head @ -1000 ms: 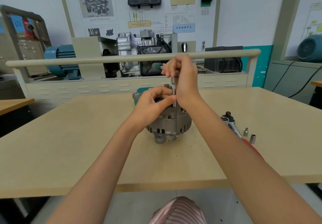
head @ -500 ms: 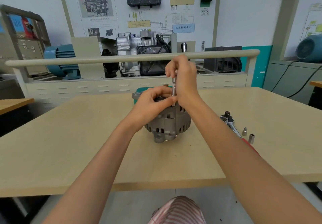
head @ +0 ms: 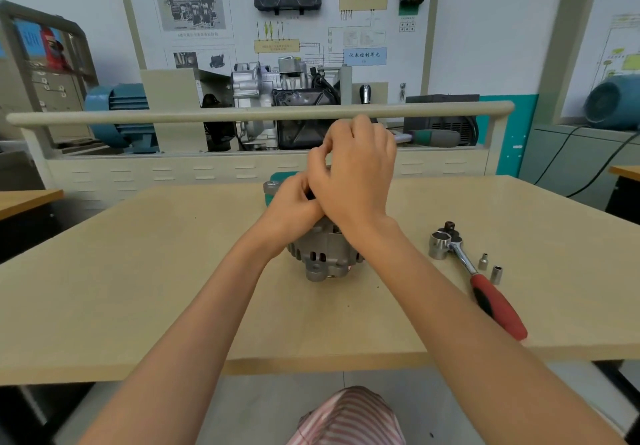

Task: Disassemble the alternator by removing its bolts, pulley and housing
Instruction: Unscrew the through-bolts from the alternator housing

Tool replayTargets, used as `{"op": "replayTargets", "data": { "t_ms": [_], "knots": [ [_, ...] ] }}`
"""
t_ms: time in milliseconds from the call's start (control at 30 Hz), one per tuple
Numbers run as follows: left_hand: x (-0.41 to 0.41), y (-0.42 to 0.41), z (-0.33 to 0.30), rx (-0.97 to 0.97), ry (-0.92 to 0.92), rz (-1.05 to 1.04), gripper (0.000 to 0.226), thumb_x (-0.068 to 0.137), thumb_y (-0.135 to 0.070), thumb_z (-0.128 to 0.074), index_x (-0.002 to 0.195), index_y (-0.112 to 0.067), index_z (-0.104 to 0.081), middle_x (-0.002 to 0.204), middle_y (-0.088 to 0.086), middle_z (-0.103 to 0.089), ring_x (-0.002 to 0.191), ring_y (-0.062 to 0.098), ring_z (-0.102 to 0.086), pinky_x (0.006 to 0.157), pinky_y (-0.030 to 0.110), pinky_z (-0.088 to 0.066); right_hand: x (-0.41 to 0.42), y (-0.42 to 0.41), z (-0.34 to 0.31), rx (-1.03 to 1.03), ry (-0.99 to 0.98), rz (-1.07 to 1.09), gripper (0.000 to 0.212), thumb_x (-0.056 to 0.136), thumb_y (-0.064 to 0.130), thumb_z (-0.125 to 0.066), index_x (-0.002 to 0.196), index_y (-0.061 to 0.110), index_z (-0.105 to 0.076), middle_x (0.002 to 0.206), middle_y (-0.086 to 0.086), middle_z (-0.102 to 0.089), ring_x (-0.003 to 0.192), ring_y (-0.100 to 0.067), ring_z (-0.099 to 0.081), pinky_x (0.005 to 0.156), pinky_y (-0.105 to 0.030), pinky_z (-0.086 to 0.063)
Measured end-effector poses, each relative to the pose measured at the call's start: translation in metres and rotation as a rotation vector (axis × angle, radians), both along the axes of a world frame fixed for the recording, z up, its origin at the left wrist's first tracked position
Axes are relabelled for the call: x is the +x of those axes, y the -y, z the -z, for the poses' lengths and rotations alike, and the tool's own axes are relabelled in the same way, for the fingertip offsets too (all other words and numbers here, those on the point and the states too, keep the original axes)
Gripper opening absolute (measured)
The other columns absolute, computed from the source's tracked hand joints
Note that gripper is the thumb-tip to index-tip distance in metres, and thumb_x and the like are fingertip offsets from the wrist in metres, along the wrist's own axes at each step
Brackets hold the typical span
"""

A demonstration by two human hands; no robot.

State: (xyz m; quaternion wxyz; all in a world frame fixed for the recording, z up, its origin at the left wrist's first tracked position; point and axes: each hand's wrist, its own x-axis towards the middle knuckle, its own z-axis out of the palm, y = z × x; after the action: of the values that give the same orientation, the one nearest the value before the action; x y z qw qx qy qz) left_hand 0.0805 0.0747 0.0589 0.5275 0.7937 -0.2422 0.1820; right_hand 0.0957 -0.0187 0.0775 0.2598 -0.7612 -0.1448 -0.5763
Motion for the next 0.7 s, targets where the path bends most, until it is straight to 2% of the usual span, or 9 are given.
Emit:
{"op": "replayTargets", "data": {
  "t_ms": [67,167,233,367,467,533,600,633,700],
  "knots": [
    [-0.001,0.001,0.000,-0.012,0.012,0.012,0.029,0.086,0.004,-0.054,0.078,-0.023,-0.060,0.057,-0.020,-0.063,0.057,-0.009,-0.058,0.051,0.005,-0.041,-0.001,-0.002,-0.006,0.097,-0.057,-0.185,0.024,0.080,0.022,-0.044,0.069,0.006,-0.058,0.072,-0.002,-0.047,0.075,-0.016,-0.040,0.080,-0.030,-0.030],
    [-0.001,0.004,-0.001,-0.010,0.021,0.019,0.022,0.088,-0.008,-0.061,0.085,-0.029,-0.064,0.071,-0.021,-0.069,0.073,-0.007,-0.063,0.064,0.007,-0.046,0.001,0.005,-0.021,0.351,-0.313,-0.757,0.032,0.080,0.020,-0.038,0.051,0.008,-0.045,0.058,-0.001,-0.042,0.065,-0.014,-0.042,0.068,-0.028,-0.033],
    [0.001,0.005,0.001,-0.034,0.015,0.015,0.018,0.089,-0.013,-0.063,0.087,-0.030,-0.067,0.076,-0.017,-0.070,0.078,-0.003,-0.065,0.070,0.011,-0.049,0.007,0.012,-0.027,0.527,-0.431,-1.070,0.048,0.089,0.015,-0.036,0.041,0.012,-0.038,0.049,-0.001,-0.041,0.057,-0.014,-0.043,0.070,-0.025,-0.041],
    [0.002,0.007,0.001,-0.067,0.030,-0.008,0.017,0.088,-0.013,-0.064,0.081,-0.028,-0.067,0.077,-0.004,-0.068,0.077,0.004,-0.063,0.076,0.020,-0.051,0.010,0.014,-0.030,0.672,-0.499,-1.296,0.062,0.095,0.011,-0.030,0.034,0.018,-0.039,0.042,0.002,-0.045,0.054,-0.011,-0.047,0.079,-0.024,-0.047],
    [0.002,0.007,0.001,-0.045,0.041,-0.002,0.020,0.087,-0.004,-0.061,0.080,-0.022,-0.065,0.074,-0.004,-0.067,0.073,0.003,-0.062,0.071,0.018,-0.052,0.002,0.007,-0.020,0.533,-0.279,-1.001,0.043,0.089,0.012,-0.037,0.047,0.014,-0.045,0.053,0.004,-0.048,0.060,-0.009,-0.048,0.072,-0.024,-0.042],
    [0.001,0.006,0.001,-0.042,0.038,-0.016,0.027,0.084,0.005,-0.057,0.079,-0.021,-0.063,0.064,-0.013,-0.065,0.062,-0.003,-0.059,0.056,0.012,-0.046,0.000,0.004,-0.007,0.220,-0.051,-0.522,0.024,0.084,0.013,-0.043,0.061,0.011,-0.051,0.066,-0.001,-0.051,0.071,-0.014,-0.047,0.073,-0.028,-0.037],
    [0.001,0.006,0.001,-0.047,0.026,-0.034,0.032,0.083,0.007,-0.053,0.077,-0.024,-0.060,0.056,-0.016,-0.062,0.054,-0.006,-0.055,0.049,0.010,-0.041,-0.002,0.001,-0.001,0.006,0.001,-0.038,0.017,0.082,0.019,-0.046,0.075,0.009,-0.058,0.078,-0.005,-0.054,0.079,-0.020,-0.047,0.082,-0.030,-0.032],
    [0.001,0.006,0.001,-0.050,0.022,-0.043,0.033,0.082,0.006,-0.052,0.077,-0.025,-0.060,0.055,-0.018,-0.062,0.054,-0.007,-0.055,0.048,0.010,-0.041,-0.004,0.000,-0.001,-0.021,-0.018,0.064,0.019,0.082,0.022,-0.046,0.078,0.009,-0.059,0.080,-0.004,-0.054,0.081,-0.021,-0.047,0.085,-0.030,-0.030],
    [0.000,0.007,0.001,-0.054,0.027,-0.054,0.033,0.082,0.006,-0.053,0.074,-0.025,-0.059,0.054,-0.019,-0.061,0.053,-0.008,-0.054,0.047,0.008,-0.040,-0.006,-0.001,-0.003,0.024,-0.053,0.007,0.020,0.082,0.024,-0.044,0.074,0.011,-0.056,0.077,-0.002,-0.050,0.079,-0.020,-0.044,0.086,-0.030,-0.028]
  ]
}}
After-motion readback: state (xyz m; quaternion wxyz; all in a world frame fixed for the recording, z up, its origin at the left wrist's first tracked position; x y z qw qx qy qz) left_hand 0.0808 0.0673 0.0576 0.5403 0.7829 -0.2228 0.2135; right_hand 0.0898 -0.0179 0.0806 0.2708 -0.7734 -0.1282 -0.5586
